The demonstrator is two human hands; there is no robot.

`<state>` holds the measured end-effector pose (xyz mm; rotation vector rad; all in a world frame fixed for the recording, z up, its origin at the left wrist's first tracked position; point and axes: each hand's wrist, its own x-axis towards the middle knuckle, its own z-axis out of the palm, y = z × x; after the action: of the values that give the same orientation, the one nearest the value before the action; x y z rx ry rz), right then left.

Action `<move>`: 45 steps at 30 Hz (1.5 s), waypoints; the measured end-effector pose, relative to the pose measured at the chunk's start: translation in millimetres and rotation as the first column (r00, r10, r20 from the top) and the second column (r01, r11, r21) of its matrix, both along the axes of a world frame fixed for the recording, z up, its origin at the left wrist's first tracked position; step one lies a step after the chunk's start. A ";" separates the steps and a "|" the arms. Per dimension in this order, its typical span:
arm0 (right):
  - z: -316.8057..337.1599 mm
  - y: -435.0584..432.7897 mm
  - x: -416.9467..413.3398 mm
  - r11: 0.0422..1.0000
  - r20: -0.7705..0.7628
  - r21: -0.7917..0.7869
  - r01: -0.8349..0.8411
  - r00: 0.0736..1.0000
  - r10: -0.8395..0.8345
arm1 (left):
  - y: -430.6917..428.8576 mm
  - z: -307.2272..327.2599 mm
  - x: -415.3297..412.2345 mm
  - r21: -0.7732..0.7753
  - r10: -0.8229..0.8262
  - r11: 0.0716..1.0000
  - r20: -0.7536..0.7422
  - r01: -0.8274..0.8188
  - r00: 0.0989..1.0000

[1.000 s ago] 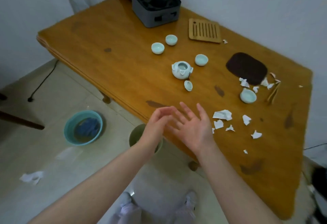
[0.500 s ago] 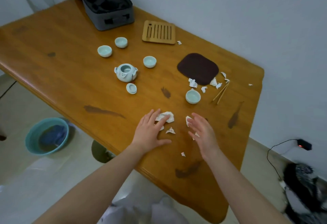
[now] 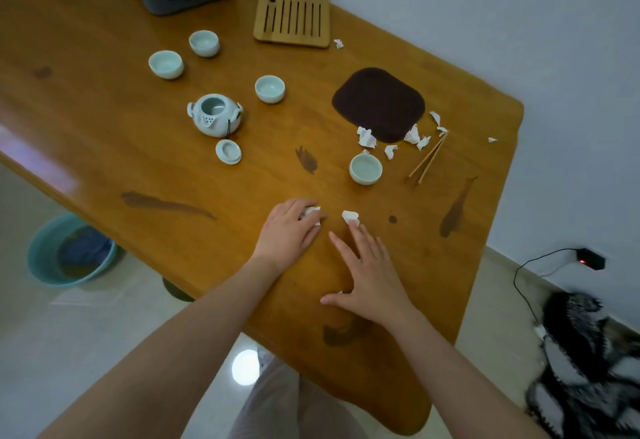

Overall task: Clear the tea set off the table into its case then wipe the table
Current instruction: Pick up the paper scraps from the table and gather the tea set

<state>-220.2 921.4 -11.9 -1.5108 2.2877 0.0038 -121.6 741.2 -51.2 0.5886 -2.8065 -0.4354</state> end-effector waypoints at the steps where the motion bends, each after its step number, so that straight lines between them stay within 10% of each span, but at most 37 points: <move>1: -2.1 -2.6 -0.9 1.000 -0.024 -0.015 -0.008 1.000 0.008 | 0.0 -1.4 -0.3 -0.010 0.025 1.000 -0.028 -0.025 0.999; 21: -29.2 -55.4 -54.4 0.889 -0.389 -0.420 -0.180 0.921 0.003 | -32.6 -2.0 -13.8 -0.091 0.063 0.993 -0.108 -0.072 0.992; 28: 9.3 -56.2 -57.9 0.732 0.183 -0.521 0.438 0.896 -0.405 | -32.3 3.9 -9.2 -0.029 0.014 0.999 -0.191 -0.019 0.982; 33: 26.9 -11.2 -67.9 0.700 0.258 -0.289 0.653 0.757 -0.600 | -8.9 10.7 6.8 0.051 -0.059 0.996 -0.252 0.074 0.966; 39: 17.4 29.3 -62.7 0.818 0.153 -0.027 0.574 0.811 -0.564 | 19.6 15.5 17.1 0.060 -0.112 0.990 -0.180 0.125 0.977; 45: 6.9 25.5 -66.7 0.884 0.119 -0.100 0.457 0.887 -0.446 | 58.9 7.3 20.6 -0.024 -0.112 0.994 -0.024 0.111 0.993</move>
<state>-286.8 946.9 -5.0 -0.9679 2.5466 -0.3398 -101.0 800.1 -44.0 0.4202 -2.8252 -0.4279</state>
